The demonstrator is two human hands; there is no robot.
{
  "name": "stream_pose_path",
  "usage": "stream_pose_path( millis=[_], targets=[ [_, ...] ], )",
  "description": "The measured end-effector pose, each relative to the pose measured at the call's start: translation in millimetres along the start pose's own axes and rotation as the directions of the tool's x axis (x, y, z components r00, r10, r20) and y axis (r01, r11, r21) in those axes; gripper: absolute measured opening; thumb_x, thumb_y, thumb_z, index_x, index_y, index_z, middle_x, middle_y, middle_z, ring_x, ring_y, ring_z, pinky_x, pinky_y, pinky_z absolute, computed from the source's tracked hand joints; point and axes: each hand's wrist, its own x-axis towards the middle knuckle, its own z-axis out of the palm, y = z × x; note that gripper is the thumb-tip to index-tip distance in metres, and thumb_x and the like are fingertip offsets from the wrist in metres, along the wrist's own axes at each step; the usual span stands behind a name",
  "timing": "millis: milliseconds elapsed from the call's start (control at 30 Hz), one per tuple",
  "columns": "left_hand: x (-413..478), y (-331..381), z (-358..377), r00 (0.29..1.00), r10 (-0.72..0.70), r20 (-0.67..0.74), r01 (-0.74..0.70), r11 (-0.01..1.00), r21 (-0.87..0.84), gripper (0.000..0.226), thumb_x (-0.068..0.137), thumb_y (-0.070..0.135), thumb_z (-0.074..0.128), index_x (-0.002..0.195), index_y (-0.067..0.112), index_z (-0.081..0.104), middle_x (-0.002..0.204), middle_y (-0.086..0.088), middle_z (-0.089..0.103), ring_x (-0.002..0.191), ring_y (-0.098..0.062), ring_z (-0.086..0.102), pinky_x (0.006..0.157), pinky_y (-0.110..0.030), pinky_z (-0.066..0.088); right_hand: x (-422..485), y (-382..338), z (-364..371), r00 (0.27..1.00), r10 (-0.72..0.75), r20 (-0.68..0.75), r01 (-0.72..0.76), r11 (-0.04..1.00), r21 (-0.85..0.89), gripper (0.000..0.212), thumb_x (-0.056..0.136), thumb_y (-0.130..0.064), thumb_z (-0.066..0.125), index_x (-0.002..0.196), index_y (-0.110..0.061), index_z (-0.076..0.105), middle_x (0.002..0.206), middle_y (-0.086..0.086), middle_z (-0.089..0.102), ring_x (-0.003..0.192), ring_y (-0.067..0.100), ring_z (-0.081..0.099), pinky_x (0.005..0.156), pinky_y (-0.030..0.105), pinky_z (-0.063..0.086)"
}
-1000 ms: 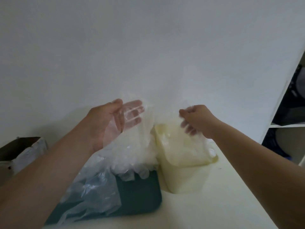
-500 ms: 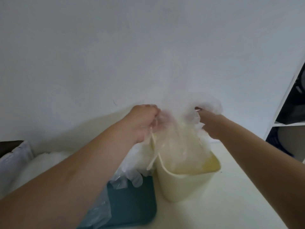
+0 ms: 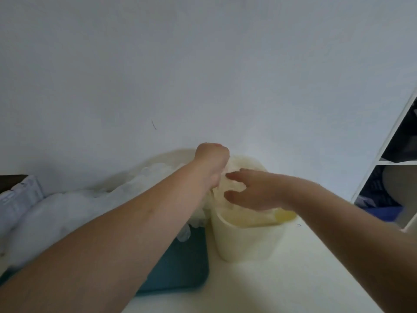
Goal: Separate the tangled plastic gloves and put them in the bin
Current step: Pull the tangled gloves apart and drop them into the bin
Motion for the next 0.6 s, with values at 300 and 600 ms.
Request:
stream_pose_path(
  millis=[300, 600],
  targets=[
    [-26.7, 5.6, -69.8, 0.984, 0.154, -0.09, -0.158, 0.987, -0.042, 0.028, 0.09, 0.003, 0.067, 0.112, 0.02, 0.063, 0.119, -0.009, 0.068, 0.113, -0.026, 0.069, 0.104, -0.041, 0.056, 63.4, -3.3, 38.1, 0.969, 0.108, 0.222, -0.063, 0.978, -0.201, 0.067, 0.099, -0.061, 0.047, 0.16, -0.047, 0.023, 0.168, -0.002, 0.028, 0.151, 0.032, 0.03, 0.121, 0.053, 0.025],
    [-93.8, -17.6, -149.1, 0.942, 0.332, -0.049, -0.309, 0.916, 0.254, 0.015, 0.096, 0.002, 0.065, 0.099, 0.015, 0.072, 0.094, -0.003, 0.078, 0.086, -0.019, 0.077, 0.066, -0.029, 0.062, 28.7, -53.8, 8.0, 0.941, -0.055, -0.333, 0.054, 0.998, -0.012, 0.048, 0.093, -0.015, 0.051, 0.14, -0.019, 0.059, 0.142, 0.001, 0.06, 0.125, 0.024, 0.06, 0.102, 0.038, 0.05]
  ],
)
